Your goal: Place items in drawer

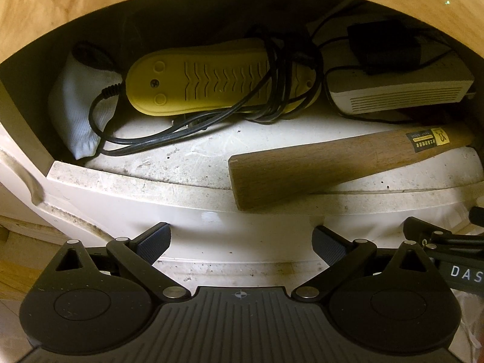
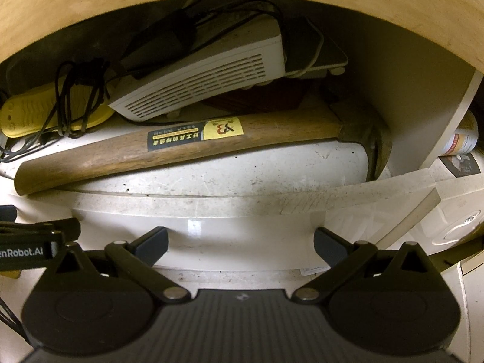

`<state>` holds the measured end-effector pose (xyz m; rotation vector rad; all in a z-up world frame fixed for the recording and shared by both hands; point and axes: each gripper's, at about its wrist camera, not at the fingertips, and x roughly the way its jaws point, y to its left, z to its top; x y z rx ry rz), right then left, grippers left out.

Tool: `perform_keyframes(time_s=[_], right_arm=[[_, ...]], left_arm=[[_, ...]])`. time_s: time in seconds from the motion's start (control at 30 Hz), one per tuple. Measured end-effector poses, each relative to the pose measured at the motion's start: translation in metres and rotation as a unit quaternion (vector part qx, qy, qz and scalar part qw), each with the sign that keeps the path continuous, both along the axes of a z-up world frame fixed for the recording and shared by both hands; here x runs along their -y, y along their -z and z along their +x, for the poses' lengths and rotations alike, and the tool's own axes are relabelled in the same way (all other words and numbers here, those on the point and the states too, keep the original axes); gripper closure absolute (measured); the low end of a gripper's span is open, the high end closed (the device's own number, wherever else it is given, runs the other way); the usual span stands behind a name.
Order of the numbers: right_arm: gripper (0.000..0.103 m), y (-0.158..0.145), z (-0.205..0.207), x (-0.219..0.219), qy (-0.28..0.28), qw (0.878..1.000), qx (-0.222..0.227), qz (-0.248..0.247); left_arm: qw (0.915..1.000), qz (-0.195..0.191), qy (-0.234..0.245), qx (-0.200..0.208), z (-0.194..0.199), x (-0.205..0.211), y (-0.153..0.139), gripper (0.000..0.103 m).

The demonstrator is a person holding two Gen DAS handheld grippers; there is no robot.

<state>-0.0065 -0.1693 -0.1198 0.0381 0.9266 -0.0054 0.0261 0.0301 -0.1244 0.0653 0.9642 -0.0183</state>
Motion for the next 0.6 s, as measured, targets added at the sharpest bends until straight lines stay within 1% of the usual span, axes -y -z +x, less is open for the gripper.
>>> perform_keyframes(time_s=[0.23,0.3,0.47,0.6], right_arm=[[0.000,-0.004,-0.008,0.004,-0.002,1.000,-0.010,0.008],[0.000,-0.004,-0.005,0.003,-0.005,1.000,-0.015,0.009],[0.000,-0.008,-0.013,0.005,-0.009,1.000,-0.023,0.009],[0.000,-0.019,-0.010,0.006,-0.010,1.000,-0.022,0.014]], left_arm=[[0.9998,0.021,-0.005,-0.002,-0.009,0.000,0.002,0.000],[0.9996,0.025,-0.008,-0.007,-0.005,0.000,0.005,0.000],[0.9993,0.009,-0.028,-0.021,0.000,-0.006,0.005,0.000],[0.9993,-0.004,-0.033,-0.019,0.018,-0.005,0.001,0.000]])
